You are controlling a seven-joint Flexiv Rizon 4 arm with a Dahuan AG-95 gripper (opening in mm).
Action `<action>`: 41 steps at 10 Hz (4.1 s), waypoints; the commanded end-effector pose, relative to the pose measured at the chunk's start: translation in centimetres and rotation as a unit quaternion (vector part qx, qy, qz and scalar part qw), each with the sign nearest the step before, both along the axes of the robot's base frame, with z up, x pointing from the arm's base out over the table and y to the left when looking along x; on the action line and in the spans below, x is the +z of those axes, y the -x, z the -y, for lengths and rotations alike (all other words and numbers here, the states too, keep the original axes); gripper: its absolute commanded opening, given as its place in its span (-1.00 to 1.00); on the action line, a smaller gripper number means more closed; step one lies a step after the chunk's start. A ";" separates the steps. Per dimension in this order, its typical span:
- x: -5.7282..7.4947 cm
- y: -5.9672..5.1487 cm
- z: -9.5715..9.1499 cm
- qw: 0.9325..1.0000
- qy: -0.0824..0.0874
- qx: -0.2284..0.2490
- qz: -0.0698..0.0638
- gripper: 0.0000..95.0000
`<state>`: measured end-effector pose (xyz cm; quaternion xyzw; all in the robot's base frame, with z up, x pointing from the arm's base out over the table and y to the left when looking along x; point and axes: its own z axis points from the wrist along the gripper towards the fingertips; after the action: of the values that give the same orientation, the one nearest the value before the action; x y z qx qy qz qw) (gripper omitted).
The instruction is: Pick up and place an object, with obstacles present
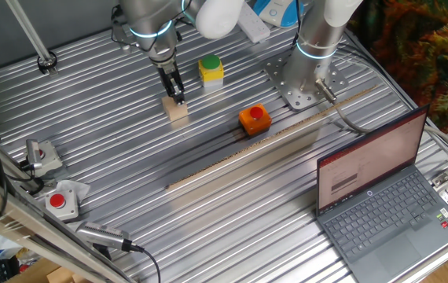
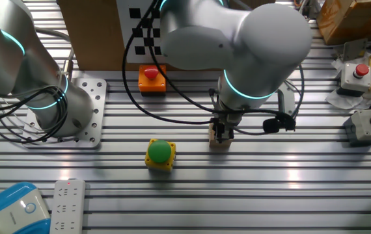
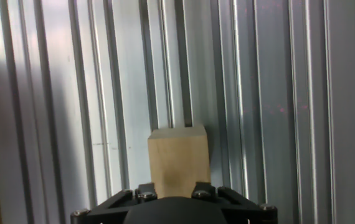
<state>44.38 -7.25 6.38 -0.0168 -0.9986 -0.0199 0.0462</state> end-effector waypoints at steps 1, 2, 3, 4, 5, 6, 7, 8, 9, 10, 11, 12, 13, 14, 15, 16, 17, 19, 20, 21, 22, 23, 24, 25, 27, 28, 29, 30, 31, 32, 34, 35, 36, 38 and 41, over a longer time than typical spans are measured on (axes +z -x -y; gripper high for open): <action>0.0 0.0 0.0 1.000 0.000 0.008 -0.004 0.20; -0.1 0.0 0.1 1.000 -0.001 0.012 -0.004 0.20; -0.2 0.0 0.2 1.000 0.000 0.015 -0.003 0.20; -0.4 0.0 0.2 1.000 0.000 0.015 -0.003 0.20; -0.6 -0.1 0.4 1.000 0.000 0.015 -0.003 0.20; -0.8 -0.1 0.5 1.000 0.000 0.015 -0.003 0.20; -0.8 -0.1 0.5 1.000 0.000 0.017 -0.003 0.20; -1.0 -0.2 0.6 1.000 0.001 0.018 -0.004 0.20; -1.1 -0.2 0.6 1.000 0.000 0.019 -0.003 0.20; -1.2 -0.2 0.6 1.000 -0.001 0.018 -0.003 0.20; -1.4 -0.3 0.7 1.000 -0.001 0.018 -0.002 0.20; -1.5 -0.3 0.7 1.000 0.000 0.018 -0.003 0.20; -1.7 -0.3 0.8 1.000 0.000 0.018 -0.002 0.20; -1.9 -0.4 0.9 1.000 -0.003 0.017 -0.001 0.20; -2.0 -0.4 0.9 1.000 -0.004 0.014 0.002 0.20; -2.1 -0.4 0.9 1.000 -0.003 0.006 0.004 0.20; -2.1 -0.5 0.9 1.000 -0.004 -0.010 0.008 0.20; -2.2 -0.6 0.8 1.000 -0.005 -0.024 0.016 -0.60; -2.3 -0.6 0.7 0.999 -0.010 -0.036 0.021 -1.00; -2.3 -0.7 0.7 0.999 0.000 -0.041 0.027 -1.00; -2.3 -0.7 0.6 0.999 0.019 -0.031 0.021 -1.00; -2.3 -0.7 0.6 0.999 0.026 -0.030 0.015 -1.00; -2.1 -0.6 0.6 0.999 0.026 -0.031 0.014 -1.00; -1.9 -0.6 0.5 0.999 0.017 -0.036 0.016 -1.00; -1.3 -0.5 0.1 0.999 0.008 -0.041 0.022 -1.00; -1.3 -0.5 0.1 0.999 0.008 -0.041 0.023 -1.00; -1.3 -0.5 0.1 0.999 0.008 -0.043 0.022 -1.00; -1.3 -0.5 0.1 0.999 0.010 -0.043 0.023 -1.00; -1.3 -0.5 0.1 0.999 0.008 -0.044 0.024 -1.00; -1.3 -0.5 0.1 0.999 0.008 -0.045 0.023 -1.00; -0.7 -0.6 -0.1 0.999 0.011 -0.048 0.021 -1.00; -0.7 -0.7 -0.1 0.999 0.010 -0.048 0.022 -1.00; -0.3 -0.8 -0.2 0.999 0.011 -0.049 0.019 -1.00; 0.5 -1.2 -0.3 0.999 0.012 -0.051 0.017 -1.00; 2.7 -1.8 -0.7 0.998 0.013 -0.052 0.012 -1.00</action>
<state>46.36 -6.46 9.63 -0.0687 -0.9971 -0.0093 0.0326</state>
